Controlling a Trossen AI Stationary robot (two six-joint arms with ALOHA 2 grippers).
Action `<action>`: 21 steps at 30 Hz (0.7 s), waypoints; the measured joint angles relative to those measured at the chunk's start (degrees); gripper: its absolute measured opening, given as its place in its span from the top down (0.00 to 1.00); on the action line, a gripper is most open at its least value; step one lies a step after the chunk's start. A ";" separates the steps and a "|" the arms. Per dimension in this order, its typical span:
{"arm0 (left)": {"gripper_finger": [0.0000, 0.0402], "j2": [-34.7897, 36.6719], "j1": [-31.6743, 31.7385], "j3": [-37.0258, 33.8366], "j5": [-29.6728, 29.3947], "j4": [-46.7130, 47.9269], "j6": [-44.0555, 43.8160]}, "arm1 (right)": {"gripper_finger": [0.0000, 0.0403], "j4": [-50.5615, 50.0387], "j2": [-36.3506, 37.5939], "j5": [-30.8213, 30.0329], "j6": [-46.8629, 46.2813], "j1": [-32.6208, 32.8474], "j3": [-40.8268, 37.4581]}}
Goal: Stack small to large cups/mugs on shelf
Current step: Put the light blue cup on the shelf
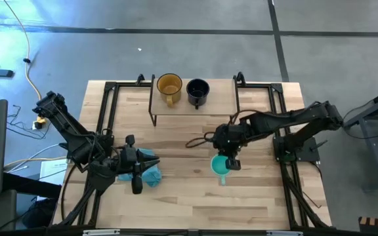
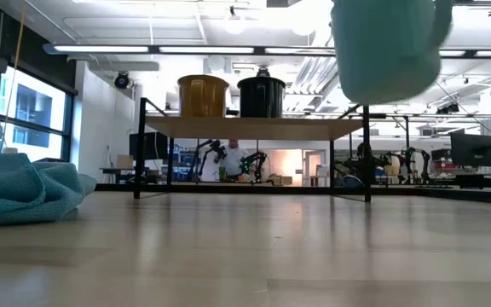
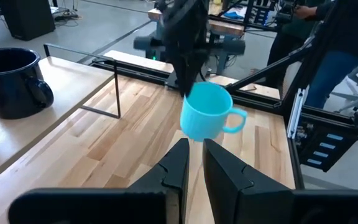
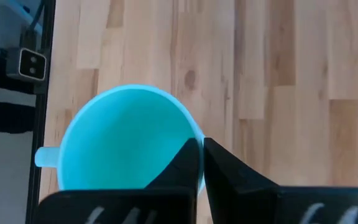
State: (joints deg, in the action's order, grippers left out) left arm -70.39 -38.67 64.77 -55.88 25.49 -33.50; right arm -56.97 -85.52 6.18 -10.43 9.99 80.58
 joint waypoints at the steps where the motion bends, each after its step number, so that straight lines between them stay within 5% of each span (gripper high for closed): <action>1: 0.91 0.00 -0.01 0.00 0.00 0.08 -0.02 | 1.00 -0.65 0.04 0.02 0.35 -0.42 0.82; 21: 0.91 0.02 -0.01 0.02 1.49 0.23 -0.28 | 1.00 -4.68 6.17 0.60 6.46 -11.62 3.00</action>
State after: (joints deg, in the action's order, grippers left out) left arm -70.37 -38.68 64.79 -54.39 25.71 -33.78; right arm -61.65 -79.35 6.78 -3.97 -1.63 83.58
